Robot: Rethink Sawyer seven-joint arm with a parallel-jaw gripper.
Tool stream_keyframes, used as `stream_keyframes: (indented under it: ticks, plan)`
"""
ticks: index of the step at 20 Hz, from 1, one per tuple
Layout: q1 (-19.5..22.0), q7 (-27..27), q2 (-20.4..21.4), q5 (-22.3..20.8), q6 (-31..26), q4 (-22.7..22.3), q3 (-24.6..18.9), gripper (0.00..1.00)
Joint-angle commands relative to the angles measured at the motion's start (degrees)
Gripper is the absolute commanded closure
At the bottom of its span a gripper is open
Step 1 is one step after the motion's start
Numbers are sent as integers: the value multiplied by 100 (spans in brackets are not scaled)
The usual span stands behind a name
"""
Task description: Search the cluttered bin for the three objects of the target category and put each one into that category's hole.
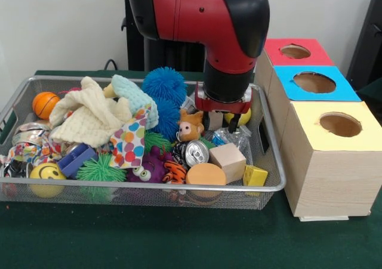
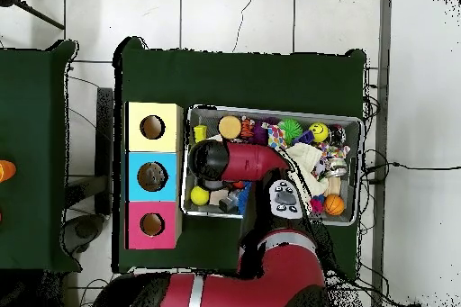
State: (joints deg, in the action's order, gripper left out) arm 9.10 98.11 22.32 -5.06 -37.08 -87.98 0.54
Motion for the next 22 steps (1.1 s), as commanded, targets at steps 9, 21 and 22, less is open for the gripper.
stream_keyframes:
  ticks: [9,21,22]
  plan:
    - [-162,893,-1034,-155,1368,-39,-210,0]
    - [-337,1056,-1696,50,2179,290,-248,100]
    - [-355,1073,-1701,60,2150,304,-226,100]
